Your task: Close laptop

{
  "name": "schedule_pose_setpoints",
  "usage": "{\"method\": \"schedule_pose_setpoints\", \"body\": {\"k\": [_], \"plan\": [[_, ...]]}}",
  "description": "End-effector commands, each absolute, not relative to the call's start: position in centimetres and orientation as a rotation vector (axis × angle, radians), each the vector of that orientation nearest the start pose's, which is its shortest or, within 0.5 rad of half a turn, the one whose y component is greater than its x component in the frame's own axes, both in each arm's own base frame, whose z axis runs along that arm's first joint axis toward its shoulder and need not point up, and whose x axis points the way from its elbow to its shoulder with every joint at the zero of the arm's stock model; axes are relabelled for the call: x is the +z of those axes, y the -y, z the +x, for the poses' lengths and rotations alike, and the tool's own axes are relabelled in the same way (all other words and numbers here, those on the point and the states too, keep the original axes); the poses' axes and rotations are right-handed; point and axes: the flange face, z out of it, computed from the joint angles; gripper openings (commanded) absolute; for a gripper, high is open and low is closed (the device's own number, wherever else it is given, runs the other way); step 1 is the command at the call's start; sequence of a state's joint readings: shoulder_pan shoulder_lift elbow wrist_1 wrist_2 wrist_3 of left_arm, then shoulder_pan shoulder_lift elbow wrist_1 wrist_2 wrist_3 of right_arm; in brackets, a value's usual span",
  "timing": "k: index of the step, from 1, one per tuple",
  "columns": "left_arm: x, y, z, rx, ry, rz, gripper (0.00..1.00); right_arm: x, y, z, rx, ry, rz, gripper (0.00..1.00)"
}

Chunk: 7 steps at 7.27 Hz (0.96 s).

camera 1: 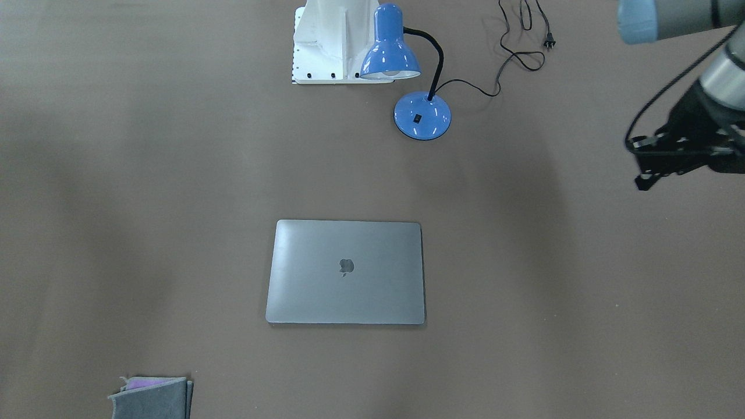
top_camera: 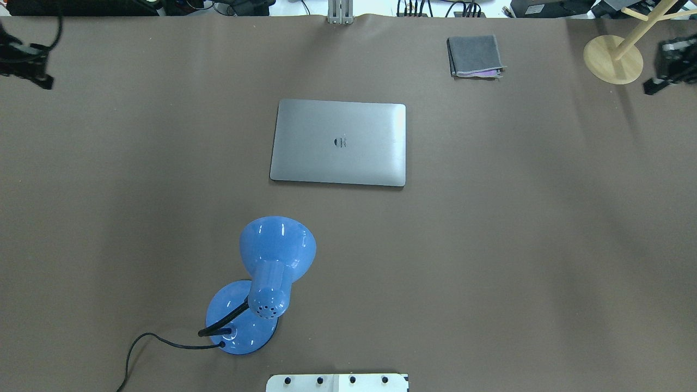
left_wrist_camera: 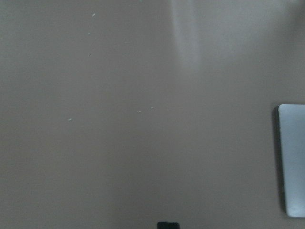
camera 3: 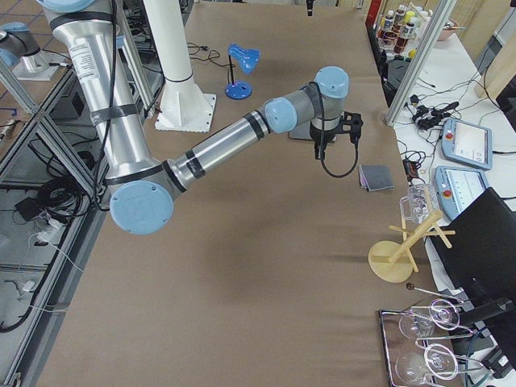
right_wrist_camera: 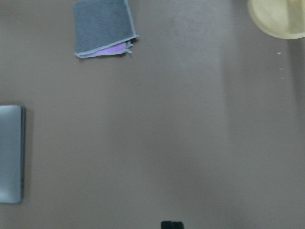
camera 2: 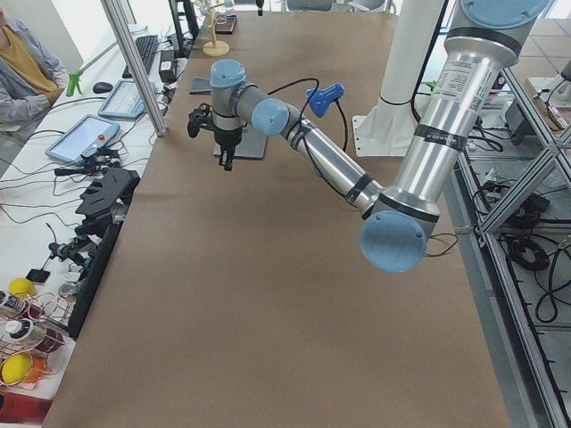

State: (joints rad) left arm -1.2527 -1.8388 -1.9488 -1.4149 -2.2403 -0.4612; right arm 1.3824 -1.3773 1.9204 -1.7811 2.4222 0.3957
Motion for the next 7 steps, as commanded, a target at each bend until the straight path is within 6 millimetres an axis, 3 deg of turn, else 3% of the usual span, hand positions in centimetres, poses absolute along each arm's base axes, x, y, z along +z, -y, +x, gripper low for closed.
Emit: {"method": "schedule_pose_setpoints", "body": {"k": [1, 2, 3, 5, 7], "plan": [[46.2, 50.6, -0.2, 0.129, -0.756, 0.174, 0.11, 50.2, 47.7, 4.8, -0.131, 0.75, 0.062, 0.0], [49.8, 49.1, -2.4, 0.108, -0.79, 0.134, 0.8, 52.3, 47.0, 5.4, -0.183, 0.708, 0.031, 0.0], [52.4, 47.7, -4.5, 0.097, -0.786, 0.119, 0.98, 52.7, 46.4, 5.5, -0.167, 0.714, -0.003, 0.99], [54.8, 48.1, -5.7, 0.058, -0.777, 0.084, 0.98, 52.9, 45.9, 5.5, -0.163, 0.727, -0.004, 1.0], [55.1, 48.0, -5.8, 0.053, -0.776, 0.078, 0.98, 53.0, 45.6, 5.5, -0.168, 0.731, -0.001, 1.0]]}}
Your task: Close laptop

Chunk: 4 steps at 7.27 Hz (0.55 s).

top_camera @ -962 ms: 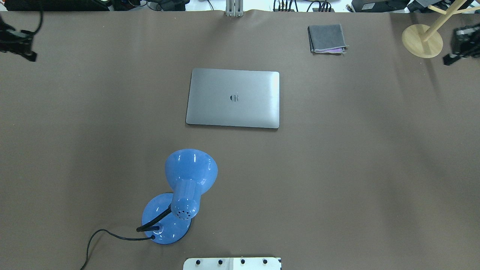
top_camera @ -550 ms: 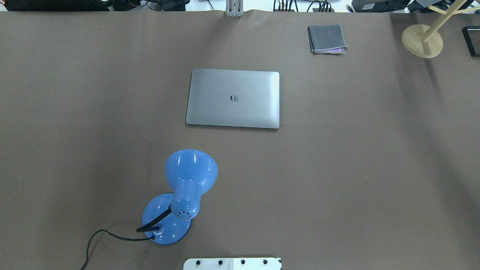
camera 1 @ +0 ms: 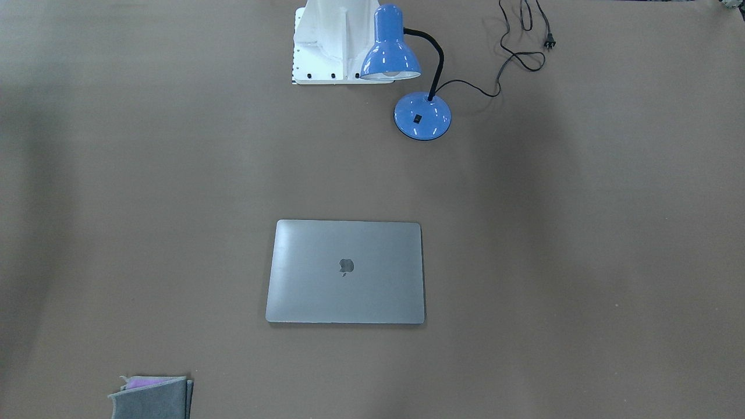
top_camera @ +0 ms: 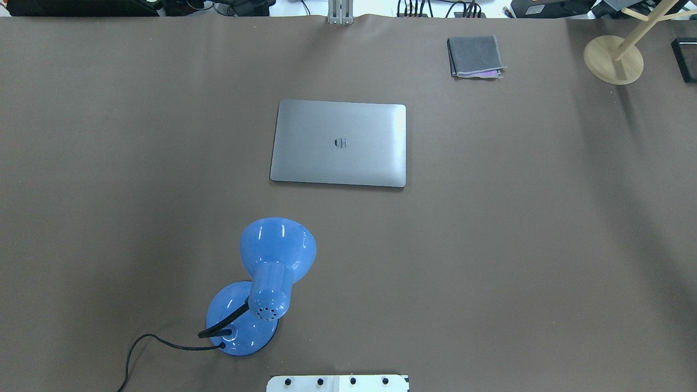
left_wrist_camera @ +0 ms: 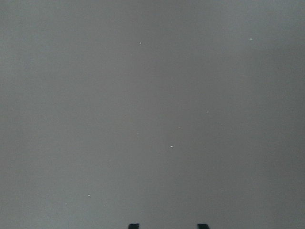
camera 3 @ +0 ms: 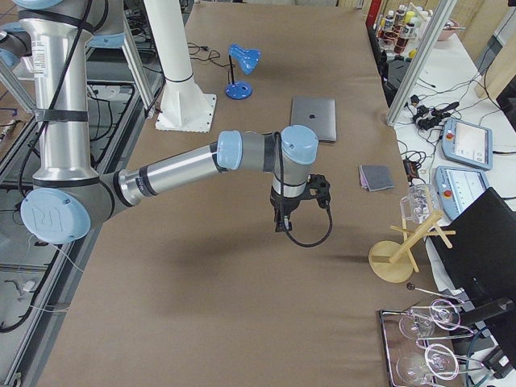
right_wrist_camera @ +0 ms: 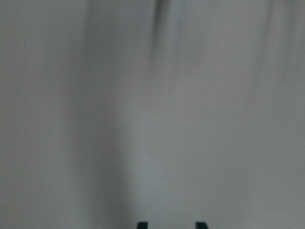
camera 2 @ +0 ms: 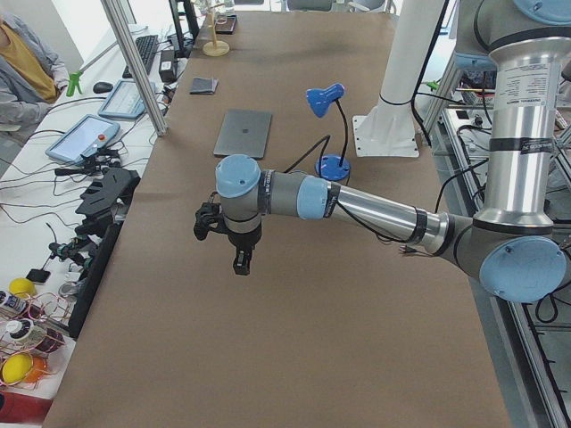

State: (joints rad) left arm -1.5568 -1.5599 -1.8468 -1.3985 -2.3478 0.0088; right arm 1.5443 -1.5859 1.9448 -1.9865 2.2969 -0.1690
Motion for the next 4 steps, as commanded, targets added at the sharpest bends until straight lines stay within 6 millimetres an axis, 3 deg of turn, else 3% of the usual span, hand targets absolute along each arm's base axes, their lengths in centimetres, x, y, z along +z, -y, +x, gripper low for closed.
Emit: {"method": "schedule_pose_setpoints", "body": {"k": [1, 4], "plan": [[55.3, 47.7, -5.8, 0.053, -0.776, 0.075, 0.98, 53.0, 45.5, 5.5, -0.174, 0.731, 0.004, 1.0], [56.0, 48.8, -6.1, 0.052, -0.704, 0.076, 0.98, 52.1, 45.8, 5.4, -0.185, 0.73, 0.024, 1.0]]}}
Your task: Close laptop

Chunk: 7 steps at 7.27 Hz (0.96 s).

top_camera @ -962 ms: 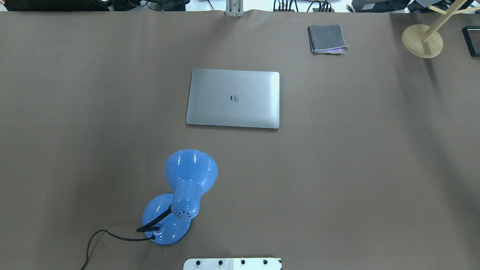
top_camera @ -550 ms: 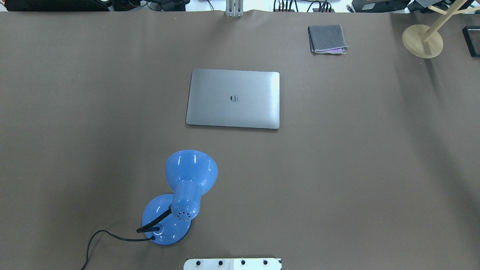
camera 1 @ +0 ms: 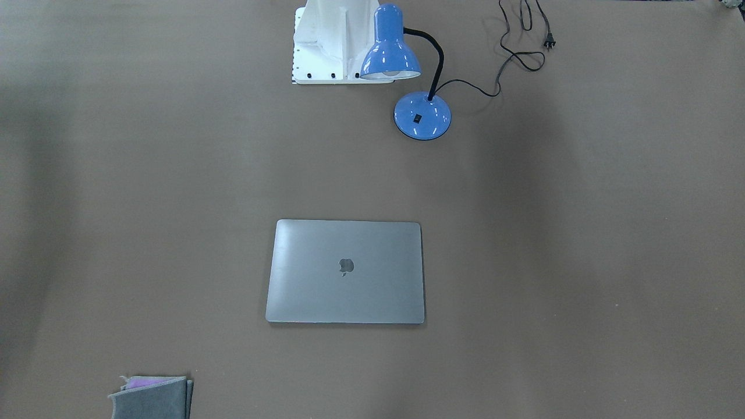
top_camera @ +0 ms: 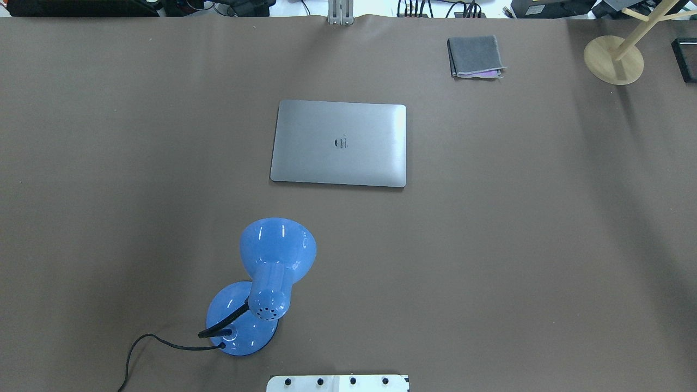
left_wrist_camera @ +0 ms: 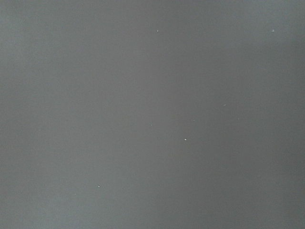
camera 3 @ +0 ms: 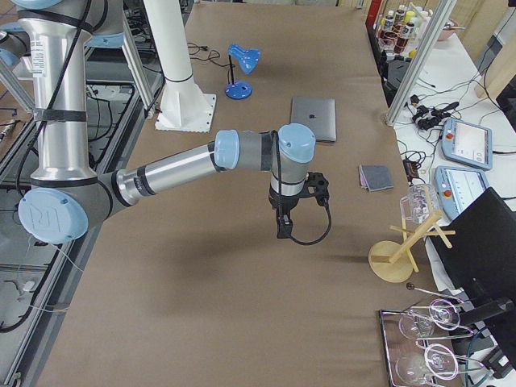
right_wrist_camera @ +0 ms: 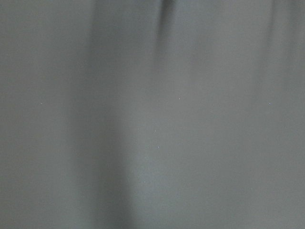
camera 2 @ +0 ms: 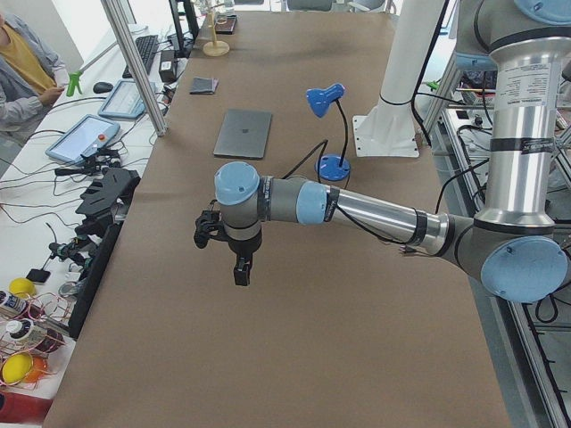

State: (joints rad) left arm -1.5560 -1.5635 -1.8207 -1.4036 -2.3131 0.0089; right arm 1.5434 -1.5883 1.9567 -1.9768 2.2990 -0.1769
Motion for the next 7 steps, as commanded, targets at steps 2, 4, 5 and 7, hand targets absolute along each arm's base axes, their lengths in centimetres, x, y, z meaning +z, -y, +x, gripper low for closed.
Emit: {"method": "schedule_pose_setpoints", "body": {"k": [2, 4, 5, 7], "plan": [[56.0, 48.7, -6.1, 0.056, -0.712, 0.082, 0.98, 50.7, 45.3, 5.3, -0.188, 0.742, 0.05, 1.0], [53.6, 49.1, -6.0, 0.076, -0.72, 0.151, 0.98, 50.2, 45.6, 5.3, -0.187, 0.74, 0.06, 1.0], [52.8, 49.7, -6.0, 0.075, -0.721, 0.157, 0.98, 50.1, 45.8, 5.1, -0.19, 0.74, 0.06, 1.0], [52.7, 49.4, -6.1, 0.074, -0.72, 0.159, 0.98, 50.0, 45.8, 4.7, -0.195, 0.758, 0.056, 1.0]]}}
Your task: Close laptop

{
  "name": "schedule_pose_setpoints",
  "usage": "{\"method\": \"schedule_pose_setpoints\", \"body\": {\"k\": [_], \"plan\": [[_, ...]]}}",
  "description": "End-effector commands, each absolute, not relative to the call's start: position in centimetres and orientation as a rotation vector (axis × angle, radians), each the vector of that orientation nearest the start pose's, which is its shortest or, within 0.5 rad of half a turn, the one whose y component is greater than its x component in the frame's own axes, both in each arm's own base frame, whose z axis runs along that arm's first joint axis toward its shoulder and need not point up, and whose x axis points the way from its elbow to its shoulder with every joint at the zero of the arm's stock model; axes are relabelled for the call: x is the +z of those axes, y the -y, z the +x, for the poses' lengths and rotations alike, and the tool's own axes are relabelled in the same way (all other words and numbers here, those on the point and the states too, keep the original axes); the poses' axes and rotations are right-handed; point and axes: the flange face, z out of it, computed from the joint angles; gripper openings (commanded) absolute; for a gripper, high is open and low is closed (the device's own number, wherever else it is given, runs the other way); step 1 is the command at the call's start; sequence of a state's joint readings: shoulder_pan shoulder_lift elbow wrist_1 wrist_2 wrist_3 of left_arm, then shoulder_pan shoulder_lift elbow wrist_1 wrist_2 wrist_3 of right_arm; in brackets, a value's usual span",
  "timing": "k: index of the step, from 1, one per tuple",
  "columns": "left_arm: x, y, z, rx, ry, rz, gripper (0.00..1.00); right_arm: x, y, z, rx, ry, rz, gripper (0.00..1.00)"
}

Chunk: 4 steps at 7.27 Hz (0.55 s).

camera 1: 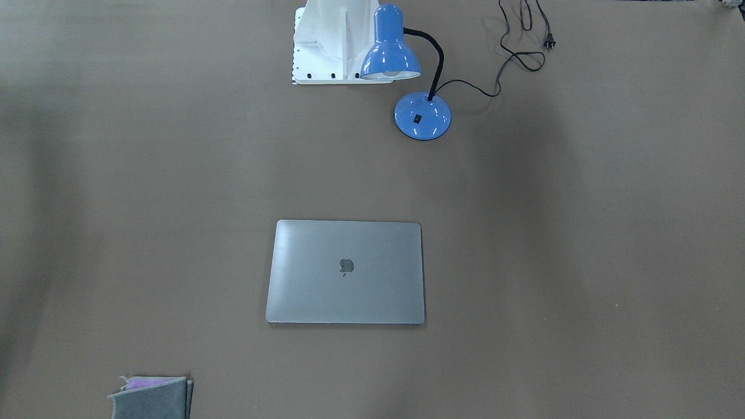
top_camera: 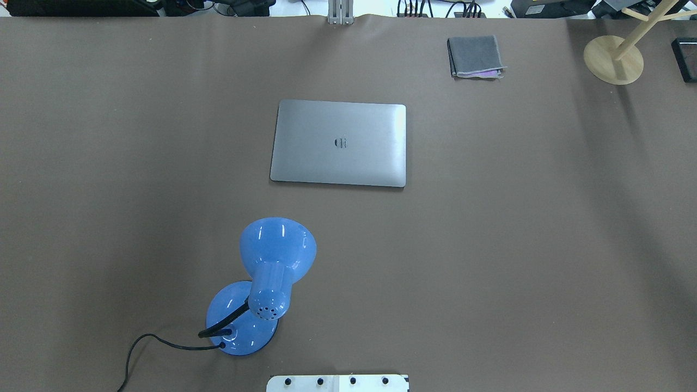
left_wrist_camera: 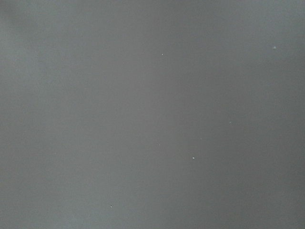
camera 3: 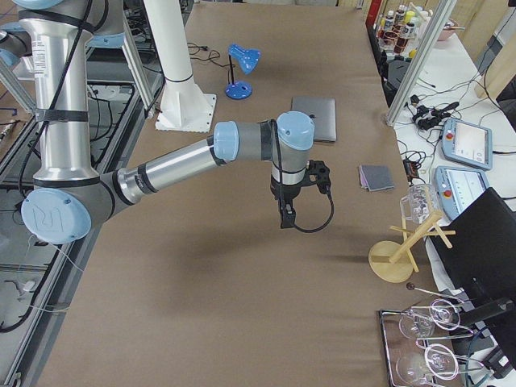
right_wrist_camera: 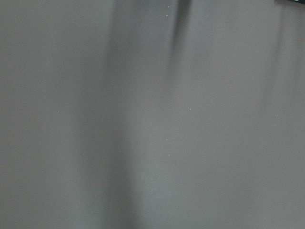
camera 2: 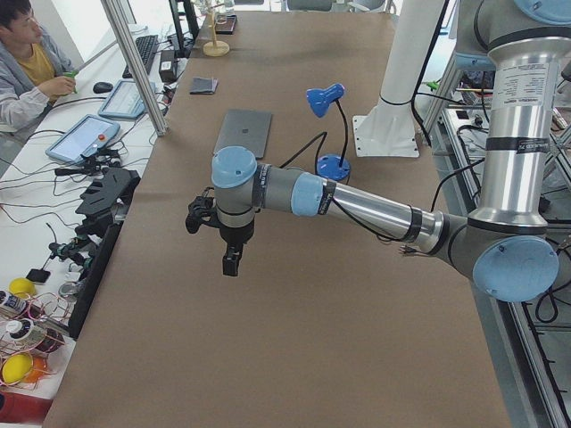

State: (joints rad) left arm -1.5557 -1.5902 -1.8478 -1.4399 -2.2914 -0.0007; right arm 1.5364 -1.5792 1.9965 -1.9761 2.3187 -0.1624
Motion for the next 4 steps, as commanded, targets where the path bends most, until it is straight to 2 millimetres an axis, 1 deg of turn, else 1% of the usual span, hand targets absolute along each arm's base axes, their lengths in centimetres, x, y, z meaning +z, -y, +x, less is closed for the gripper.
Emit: {"method": "schedule_pose_setpoints", "body": {"k": [1, 2, 3, 4], "plan": [[53.13, 49.2, -6.1, 0.071, -0.718, 0.152, 0.98, 50.1, 45.8, 4.37, -0.2, 0.759, 0.053, 1.0], [52.9, 49.24, -6.19, 0.071, -0.716, 0.158, 0.98, 49.83, 45.81, 4.38, -0.203, 0.757, 0.058, 1.0], [52.76, 49.16, -6.19, 0.072, -0.716, 0.161, 0.98, 50.07, 45.92, 4.41, -0.203, 0.753, 0.054, 1.0], [52.66, 49.08, -6.17, 0.073, -0.719, 0.162, 0.98, 49.52, 46.33, 4.4, -0.207, 0.751, 0.066, 1.0]]}}
